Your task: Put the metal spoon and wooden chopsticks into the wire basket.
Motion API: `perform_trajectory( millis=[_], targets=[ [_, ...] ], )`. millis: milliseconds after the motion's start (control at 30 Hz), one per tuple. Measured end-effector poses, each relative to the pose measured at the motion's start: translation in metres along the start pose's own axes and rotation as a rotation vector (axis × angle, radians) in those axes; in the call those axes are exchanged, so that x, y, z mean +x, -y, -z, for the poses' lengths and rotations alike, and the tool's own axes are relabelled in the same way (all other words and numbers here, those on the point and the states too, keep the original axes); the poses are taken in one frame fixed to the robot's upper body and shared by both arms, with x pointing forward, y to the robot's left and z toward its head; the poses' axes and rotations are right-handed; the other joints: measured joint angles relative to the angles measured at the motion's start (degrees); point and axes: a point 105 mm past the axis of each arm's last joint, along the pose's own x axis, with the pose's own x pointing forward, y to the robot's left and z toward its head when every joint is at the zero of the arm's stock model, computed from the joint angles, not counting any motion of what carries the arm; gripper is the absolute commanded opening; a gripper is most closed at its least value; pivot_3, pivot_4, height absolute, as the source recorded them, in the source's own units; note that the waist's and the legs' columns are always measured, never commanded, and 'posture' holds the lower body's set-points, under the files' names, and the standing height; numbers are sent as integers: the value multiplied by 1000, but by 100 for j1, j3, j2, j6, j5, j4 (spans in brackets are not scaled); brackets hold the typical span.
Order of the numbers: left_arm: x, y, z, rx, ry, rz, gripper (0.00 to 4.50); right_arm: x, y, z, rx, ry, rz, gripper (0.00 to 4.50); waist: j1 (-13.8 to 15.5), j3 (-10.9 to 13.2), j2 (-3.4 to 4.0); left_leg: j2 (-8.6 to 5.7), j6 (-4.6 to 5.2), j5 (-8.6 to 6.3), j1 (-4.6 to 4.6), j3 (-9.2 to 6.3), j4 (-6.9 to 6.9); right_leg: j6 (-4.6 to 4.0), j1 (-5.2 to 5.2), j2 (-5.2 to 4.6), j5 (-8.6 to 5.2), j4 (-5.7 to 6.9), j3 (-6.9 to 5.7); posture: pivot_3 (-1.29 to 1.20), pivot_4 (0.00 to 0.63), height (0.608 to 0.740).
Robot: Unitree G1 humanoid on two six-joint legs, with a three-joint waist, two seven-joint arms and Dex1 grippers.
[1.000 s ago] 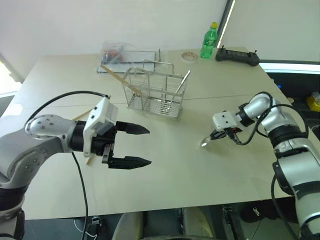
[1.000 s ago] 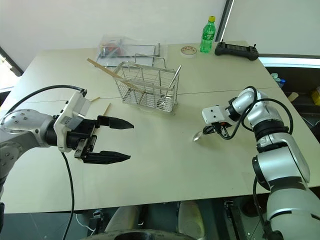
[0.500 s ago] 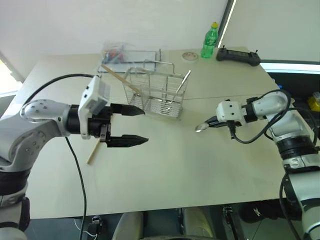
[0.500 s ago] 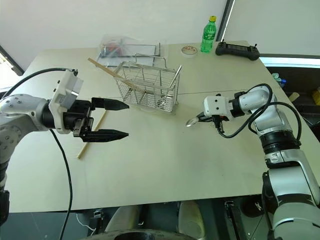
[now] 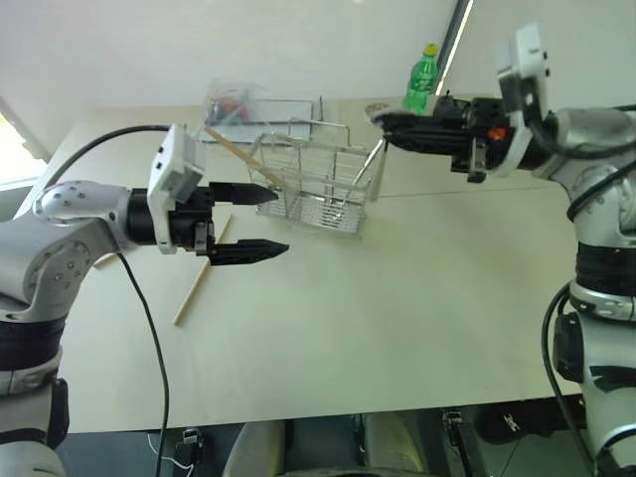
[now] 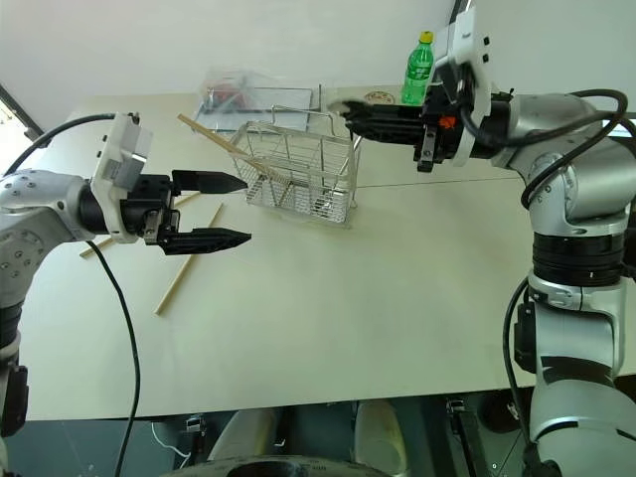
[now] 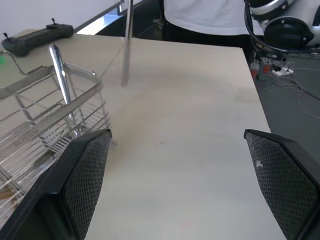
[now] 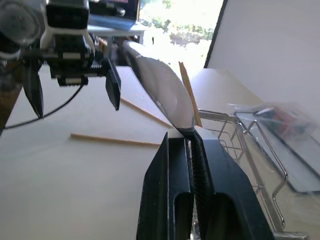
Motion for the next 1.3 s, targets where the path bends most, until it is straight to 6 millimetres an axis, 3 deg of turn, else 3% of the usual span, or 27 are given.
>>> perform_trajectory(
  millis=[133, 233, 467, 967, 1067, 1300],
  targets=[
    [-2, -3, 0, 1, 2, -8, 4500, 16, 11, -24, 8, 118, 73, 144, -43, 0, 0, 3, 0, 0, 1, 3, -11, 5, -15, 7, 4, 8, 1, 0, 150, 725],
    [-2, -4, -3, 19, 8, -10, 4500, 25, 24, -27, 24, 158, 144, 144, -28, -1, -1, 3, 0, 1, 1, 2, -23, 5, -20, 10, 4, 9, 1, 0, 150, 725],
    [-3, -6, -5, 30, 14, -18, 4500, 43, 50, 2, 79, 146, 281, 144, -25, 0, 0, 1, 0, 1, -6, 5, -34, 7, -31, 9, 5, 8, 1, 0, 150, 725],
    [-7, -13, -7, 50, 17, -63, 4500, 60, 54, 30, 106, 142, 325, 144, -41, 0, 0, 1, 0, 1, -4, 4, -39, 7, -33, 12, 5, 11, 1, 0, 150, 725],
    [-9, -14, -7, 54, 18, -69, 4500, 57, 53, 47, 151, 114, 343, 983, -36, 0, 0, 1, 0, 1, -4, 3, -38, 7, -33, 12, 5, 12, 1, 0, 150, 725],
    [-10, -17, -10, 64, 19, -80, 4500, 51, 48, 62, 178, 78, 371, 4461, -41, 0, 1, 1, 0, 1, -3, 3, -38, 7, -33, 12, 5, 14, 1, 0, 150, 725]
  ],
)
